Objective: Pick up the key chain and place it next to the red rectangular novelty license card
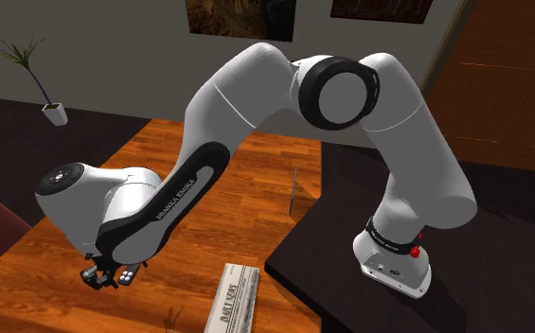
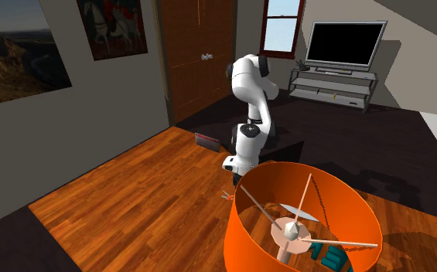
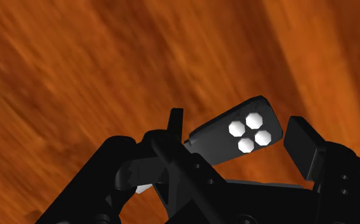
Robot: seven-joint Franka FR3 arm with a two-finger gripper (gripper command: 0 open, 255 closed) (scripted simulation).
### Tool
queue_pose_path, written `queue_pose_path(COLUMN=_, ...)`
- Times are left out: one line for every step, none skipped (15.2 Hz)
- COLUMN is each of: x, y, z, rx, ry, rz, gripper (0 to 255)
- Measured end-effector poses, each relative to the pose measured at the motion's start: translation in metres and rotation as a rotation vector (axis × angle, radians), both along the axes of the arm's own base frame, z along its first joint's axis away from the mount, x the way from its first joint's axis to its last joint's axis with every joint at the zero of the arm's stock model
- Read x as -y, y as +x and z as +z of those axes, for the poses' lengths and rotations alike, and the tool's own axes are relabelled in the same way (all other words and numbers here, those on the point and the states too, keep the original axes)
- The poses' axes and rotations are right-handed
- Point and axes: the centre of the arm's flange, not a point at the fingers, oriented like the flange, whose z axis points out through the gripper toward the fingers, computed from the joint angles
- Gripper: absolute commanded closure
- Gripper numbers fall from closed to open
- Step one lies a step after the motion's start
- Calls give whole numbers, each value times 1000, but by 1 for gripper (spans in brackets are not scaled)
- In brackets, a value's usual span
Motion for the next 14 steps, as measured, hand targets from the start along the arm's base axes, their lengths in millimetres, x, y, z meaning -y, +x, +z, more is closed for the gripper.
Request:
queue_pose_path(x=0, y=0, z=5, rx=0, ry=0, rz=0, gripper=255)
queue_pose_path(x=0, y=0, z=11, rx=0, ry=0, rz=0, gripper=255)
queue_pose_path(x=0, y=1, z=17, rx=0, ry=0, rz=0, gripper=255)
queue_pose_path(x=-1, y=1, z=22, rx=0, ry=0, rz=0, gripper=255)
queue_pose_path(x=-1, y=1, z=27, rx=0, ry=0, rz=0, gripper=255)
queue_pose_path(x=-1, y=0, z=33, rx=0, ry=0, rz=0, gripper=255)
queue_pose_path(x=0, y=0, z=37, rx=0, ry=0, rz=0, gripper=255)
queue_pose_path(x=-1, y=1, z=43, rx=0, ry=0, rz=0, gripper=255)
queue_pose_path(x=-1, y=1, z=48, rx=0, ry=0, rz=0, gripper=255)
queue_pose_path(x=-1, y=1, z=53, rx=0, ry=0, rz=0, gripper=255)
queue_pose_path(x=-1, y=0, z=57, rx=0, ry=0, rz=0, gripper=255)
queue_pose_path(x=5, y=1, z=58, rx=0, ry=0, rz=1, gripper=255)
queue_pose_path(x=15, y=2, z=59, rx=0, ry=0, rz=0, gripper=255)
queue_pose_path(x=27, y=0, z=61, rx=0, ry=0, rz=0, gripper=255)
